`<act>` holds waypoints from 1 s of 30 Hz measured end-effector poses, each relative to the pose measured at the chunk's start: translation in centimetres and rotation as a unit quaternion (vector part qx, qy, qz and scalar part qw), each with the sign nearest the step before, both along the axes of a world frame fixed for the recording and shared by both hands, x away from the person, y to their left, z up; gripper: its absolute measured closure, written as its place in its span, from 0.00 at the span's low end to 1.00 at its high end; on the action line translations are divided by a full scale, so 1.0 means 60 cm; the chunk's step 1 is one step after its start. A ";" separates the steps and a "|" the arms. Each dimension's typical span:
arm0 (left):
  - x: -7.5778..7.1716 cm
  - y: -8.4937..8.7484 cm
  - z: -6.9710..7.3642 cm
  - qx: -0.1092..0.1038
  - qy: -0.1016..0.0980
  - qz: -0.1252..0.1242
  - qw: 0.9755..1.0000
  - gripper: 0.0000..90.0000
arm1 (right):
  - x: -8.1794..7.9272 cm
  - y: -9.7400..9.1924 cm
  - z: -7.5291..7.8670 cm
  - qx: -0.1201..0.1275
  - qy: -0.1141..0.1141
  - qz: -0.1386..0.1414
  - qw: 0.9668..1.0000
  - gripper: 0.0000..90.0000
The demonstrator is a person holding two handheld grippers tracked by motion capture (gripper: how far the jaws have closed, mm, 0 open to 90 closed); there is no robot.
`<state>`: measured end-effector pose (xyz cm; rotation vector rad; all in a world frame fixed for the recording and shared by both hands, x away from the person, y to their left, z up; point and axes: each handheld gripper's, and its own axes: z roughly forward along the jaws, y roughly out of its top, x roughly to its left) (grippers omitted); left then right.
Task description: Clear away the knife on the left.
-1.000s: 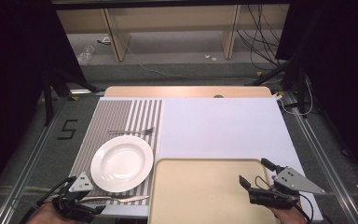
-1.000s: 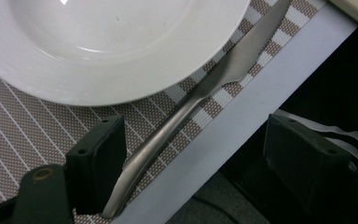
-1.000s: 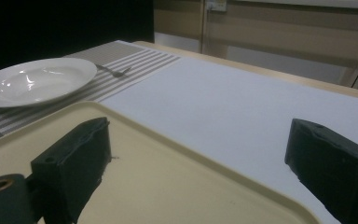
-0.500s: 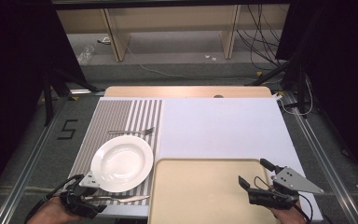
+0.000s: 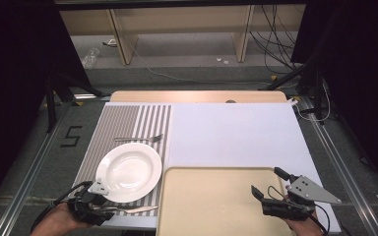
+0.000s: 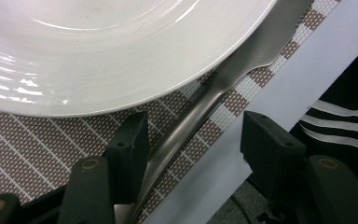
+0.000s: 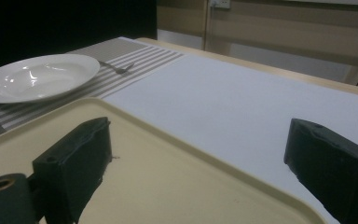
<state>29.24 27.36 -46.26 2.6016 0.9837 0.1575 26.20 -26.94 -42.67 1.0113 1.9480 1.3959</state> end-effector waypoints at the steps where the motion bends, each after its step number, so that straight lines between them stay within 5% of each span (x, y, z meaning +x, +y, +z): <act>1: 0.001 -0.001 -0.001 0.000 0.000 0.000 1.000 0.48 | 0.001 0.001 -0.001 0.003 -0.002 0.000 1.000 0.09; 10: 0.007 -0.009 -0.006 0.006 0.006 -0.008 1.000 0.54 | 0.001 0.001 -0.001 0.001 0.000 0.001 1.000 0.10; 20: 0.011 -0.021 -0.006 0.043 0.006 -0.020 0.999 0.60 | 0.000 0.001 0.000 -0.006 0.004 0.001 1.000 0.11; 30: 0.009 -0.027 -0.004 0.055 0.007 -0.029 0.998 0.66 | 0.001 0.002 -0.002 -0.002 0.002 0.002 1.000 0.12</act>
